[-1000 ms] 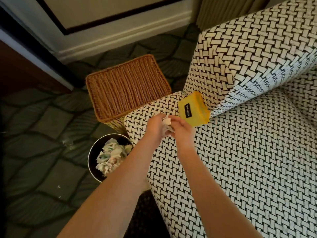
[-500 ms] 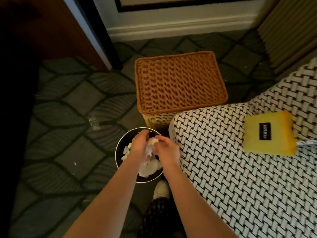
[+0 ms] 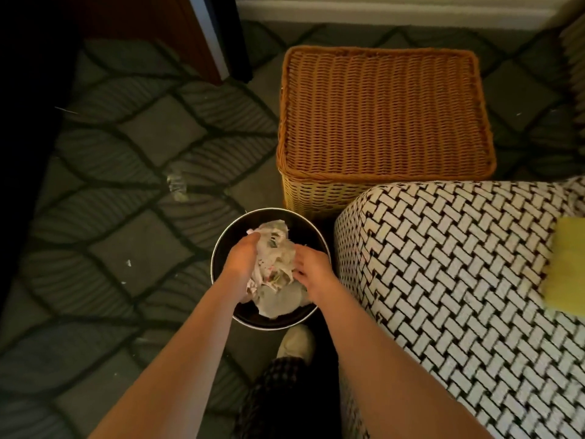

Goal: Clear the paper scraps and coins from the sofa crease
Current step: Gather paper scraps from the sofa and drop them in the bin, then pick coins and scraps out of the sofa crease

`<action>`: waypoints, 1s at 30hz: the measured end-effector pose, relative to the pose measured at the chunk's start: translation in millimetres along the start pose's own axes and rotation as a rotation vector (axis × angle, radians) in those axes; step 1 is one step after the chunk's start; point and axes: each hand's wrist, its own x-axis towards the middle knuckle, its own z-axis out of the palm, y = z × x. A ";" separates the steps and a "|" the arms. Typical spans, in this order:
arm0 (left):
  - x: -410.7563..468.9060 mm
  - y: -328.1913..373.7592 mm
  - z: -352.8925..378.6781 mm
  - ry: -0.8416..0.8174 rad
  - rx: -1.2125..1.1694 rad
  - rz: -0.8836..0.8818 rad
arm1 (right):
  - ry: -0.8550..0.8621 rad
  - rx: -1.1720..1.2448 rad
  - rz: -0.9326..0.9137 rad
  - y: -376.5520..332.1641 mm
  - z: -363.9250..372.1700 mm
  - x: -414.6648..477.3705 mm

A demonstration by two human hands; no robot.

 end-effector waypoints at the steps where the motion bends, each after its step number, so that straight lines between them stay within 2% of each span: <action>1: -3.0 0.2 1.0 0.018 -0.008 -0.007 | -0.013 0.016 0.005 -1.8 -3.4 -2.6; 4: -8.5 2.1 3.2 0.106 -0.011 0.102 | -0.090 0.004 -0.045 -5.6 -11.3 -16.0; 6: -23.8 5.1 11.2 0.102 -0.019 0.200 | -0.130 -0.093 -0.109 -6.6 -12.1 -28.8; 8: -42.0 8.9 19.3 0.077 -0.063 0.213 | -0.154 -0.131 -0.200 -8.1 -11.7 -40.5; 12: -86.8 6.4 41.7 -0.037 -0.128 0.308 | -0.194 -0.010 -0.382 -16.3 -25.2 -77.3; 16: -127.2 -13.7 54.8 -0.097 -0.222 0.430 | -0.276 0.126 -0.488 -17.7 -54.1 -124.3; 22: -204.9 -60.5 94.4 -0.195 -0.175 0.528 | -0.263 0.266 -0.578 17.8 -139.4 -190.5; 30: -330.8 -162.7 185.0 -0.413 -0.060 0.713 | -0.167 0.569 -0.752 89.2 -299.9 -267.2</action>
